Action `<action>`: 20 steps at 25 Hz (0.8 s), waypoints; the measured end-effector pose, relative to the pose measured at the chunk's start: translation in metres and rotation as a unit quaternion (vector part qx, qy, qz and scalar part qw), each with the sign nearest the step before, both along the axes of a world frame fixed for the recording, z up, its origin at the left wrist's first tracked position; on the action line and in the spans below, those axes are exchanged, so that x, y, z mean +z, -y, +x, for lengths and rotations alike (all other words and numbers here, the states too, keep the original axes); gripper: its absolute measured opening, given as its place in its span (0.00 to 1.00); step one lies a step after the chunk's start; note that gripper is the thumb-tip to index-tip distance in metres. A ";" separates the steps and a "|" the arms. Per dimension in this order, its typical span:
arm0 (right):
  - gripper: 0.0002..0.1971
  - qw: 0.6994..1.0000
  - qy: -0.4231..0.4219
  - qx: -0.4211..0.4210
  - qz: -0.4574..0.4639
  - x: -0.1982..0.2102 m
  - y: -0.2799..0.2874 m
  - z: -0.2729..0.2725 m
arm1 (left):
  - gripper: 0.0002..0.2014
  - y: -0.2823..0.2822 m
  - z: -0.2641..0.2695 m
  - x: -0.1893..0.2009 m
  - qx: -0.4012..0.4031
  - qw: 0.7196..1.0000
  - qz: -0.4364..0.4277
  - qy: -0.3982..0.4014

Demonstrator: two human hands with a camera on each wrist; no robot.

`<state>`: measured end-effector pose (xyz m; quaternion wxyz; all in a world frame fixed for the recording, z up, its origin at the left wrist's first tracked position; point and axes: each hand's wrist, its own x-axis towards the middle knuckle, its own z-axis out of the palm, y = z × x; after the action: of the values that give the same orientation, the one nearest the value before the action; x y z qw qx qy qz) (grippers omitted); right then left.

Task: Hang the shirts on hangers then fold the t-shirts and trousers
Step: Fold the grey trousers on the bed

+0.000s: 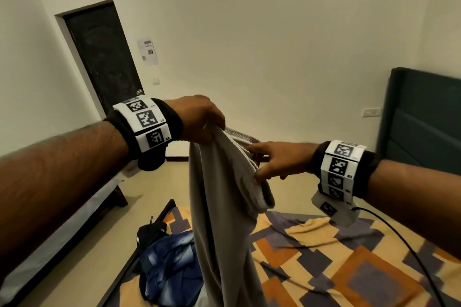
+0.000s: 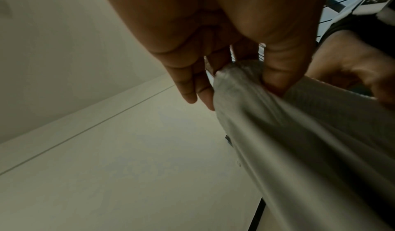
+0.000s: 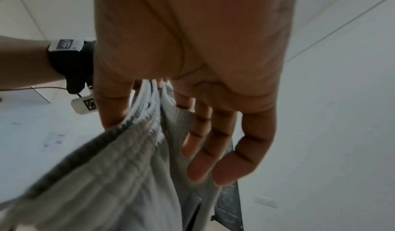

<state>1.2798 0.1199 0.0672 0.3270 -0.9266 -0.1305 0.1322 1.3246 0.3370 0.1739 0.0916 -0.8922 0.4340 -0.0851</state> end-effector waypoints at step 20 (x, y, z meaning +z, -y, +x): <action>0.21 0.985 -0.064 -0.151 0.058 -0.046 0.085 -0.094 | 0.16 0.071 -0.041 -0.074 -0.037 0.997 -0.066 -0.028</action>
<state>1.1856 0.0353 0.0207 0.4041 -0.9048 0.0251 0.1322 1.2838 0.2658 0.0998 0.0175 -0.8816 0.4626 -0.0917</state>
